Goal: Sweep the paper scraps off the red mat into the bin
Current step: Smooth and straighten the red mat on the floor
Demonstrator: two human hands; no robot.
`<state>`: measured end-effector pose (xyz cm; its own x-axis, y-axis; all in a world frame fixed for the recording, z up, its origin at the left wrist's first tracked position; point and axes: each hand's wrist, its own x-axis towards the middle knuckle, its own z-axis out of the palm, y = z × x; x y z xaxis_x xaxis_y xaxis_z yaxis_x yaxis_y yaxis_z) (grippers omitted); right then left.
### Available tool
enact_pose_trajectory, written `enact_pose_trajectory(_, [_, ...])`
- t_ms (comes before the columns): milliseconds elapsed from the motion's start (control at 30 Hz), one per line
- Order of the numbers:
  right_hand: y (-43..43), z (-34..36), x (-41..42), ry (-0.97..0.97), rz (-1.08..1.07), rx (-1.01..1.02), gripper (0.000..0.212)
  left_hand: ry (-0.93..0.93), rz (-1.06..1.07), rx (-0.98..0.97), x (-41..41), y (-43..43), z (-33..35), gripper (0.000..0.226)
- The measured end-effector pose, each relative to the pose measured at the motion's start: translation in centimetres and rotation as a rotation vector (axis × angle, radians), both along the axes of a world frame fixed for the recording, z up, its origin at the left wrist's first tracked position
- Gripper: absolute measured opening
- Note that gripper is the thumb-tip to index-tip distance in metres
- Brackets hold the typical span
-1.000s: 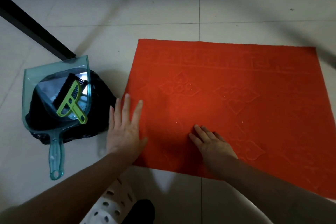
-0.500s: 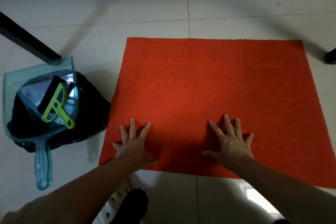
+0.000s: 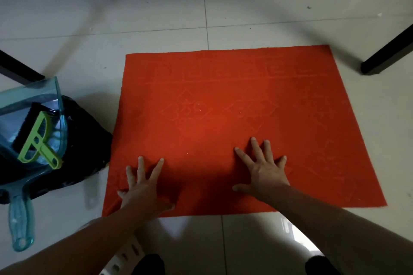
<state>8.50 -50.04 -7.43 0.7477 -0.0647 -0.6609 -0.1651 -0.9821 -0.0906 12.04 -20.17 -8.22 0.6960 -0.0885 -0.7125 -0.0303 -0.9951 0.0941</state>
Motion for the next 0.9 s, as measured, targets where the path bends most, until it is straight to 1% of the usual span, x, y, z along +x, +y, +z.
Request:
enact_pose_trajectory(200, [0.57, -0.15, -0.92, 0.013, 0.020, -0.040, 0.109, -0.003, -0.007, -0.004, -0.30, 0.42, -0.07, 0.127])
enact_pose_trajectory(900, [0.39, -0.56, -0.54, -0.018, 0.014, -0.028, 0.111, -0.001, 0.012, -0.023, -0.23, 0.14, -0.05, 0.130])
